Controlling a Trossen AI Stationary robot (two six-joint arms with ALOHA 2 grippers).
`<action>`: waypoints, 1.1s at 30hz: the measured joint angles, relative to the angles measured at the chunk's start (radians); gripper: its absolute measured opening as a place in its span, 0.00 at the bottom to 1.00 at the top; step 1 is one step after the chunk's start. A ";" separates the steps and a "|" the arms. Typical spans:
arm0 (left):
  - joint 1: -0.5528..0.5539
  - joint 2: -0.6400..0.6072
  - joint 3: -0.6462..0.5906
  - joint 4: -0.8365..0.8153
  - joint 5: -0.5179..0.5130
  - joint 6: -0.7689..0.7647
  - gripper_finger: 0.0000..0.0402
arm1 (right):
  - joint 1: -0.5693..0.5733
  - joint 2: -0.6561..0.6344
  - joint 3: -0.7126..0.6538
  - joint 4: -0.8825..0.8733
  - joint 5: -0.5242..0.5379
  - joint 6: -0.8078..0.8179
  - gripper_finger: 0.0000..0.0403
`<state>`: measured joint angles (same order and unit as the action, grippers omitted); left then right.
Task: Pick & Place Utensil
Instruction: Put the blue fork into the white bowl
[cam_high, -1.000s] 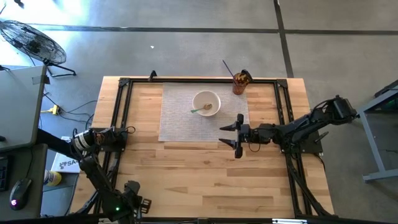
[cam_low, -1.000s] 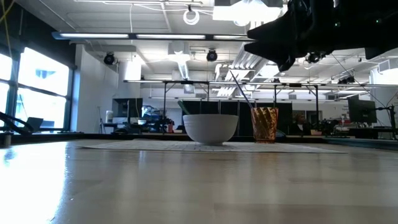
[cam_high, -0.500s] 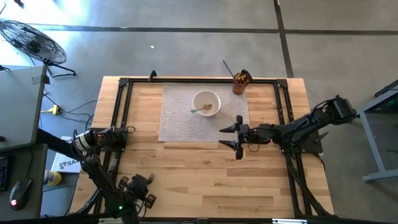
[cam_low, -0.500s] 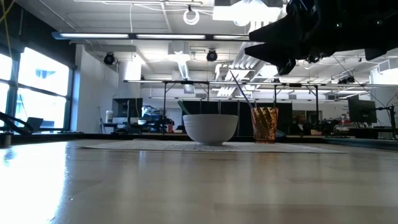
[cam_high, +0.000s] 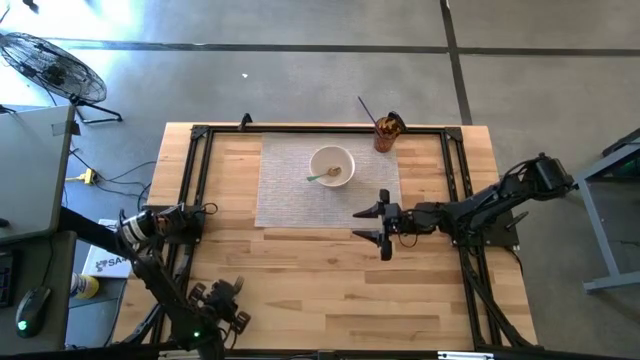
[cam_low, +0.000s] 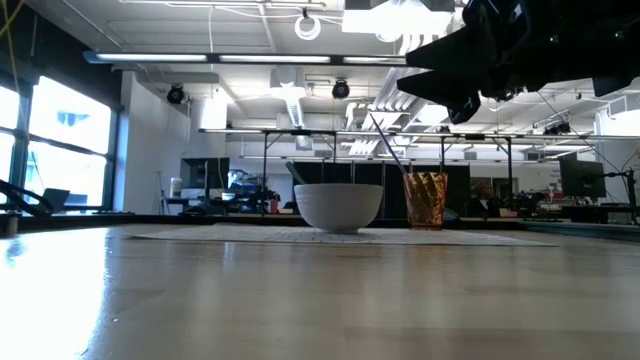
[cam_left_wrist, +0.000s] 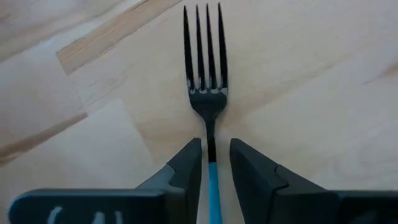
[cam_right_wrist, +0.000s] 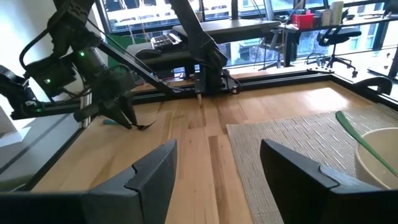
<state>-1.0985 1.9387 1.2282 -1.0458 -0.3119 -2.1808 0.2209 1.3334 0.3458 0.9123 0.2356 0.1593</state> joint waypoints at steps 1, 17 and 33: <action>0.000 0.008 0.002 -0.001 0.007 0.000 0.22 | 0.001 0.000 0.000 0.000 0.000 0.000 0.56; -0.002 0.032 0.003 -0.003 -0.036 0.004 0.05 | 0.003 0.000 0.000 -0.003 0.005 0.001 0.56; 0.228 0.015 0.116 -0.150 -0.056 0.410 0.02 | 0.004 0.000 0.000 -0.010 0.002 0.024 0.56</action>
<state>-0.8705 1.9537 1.3444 -1.1959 -0.3679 -1.7707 0.2247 1.3334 0.3458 0.9027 0.2378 0.1829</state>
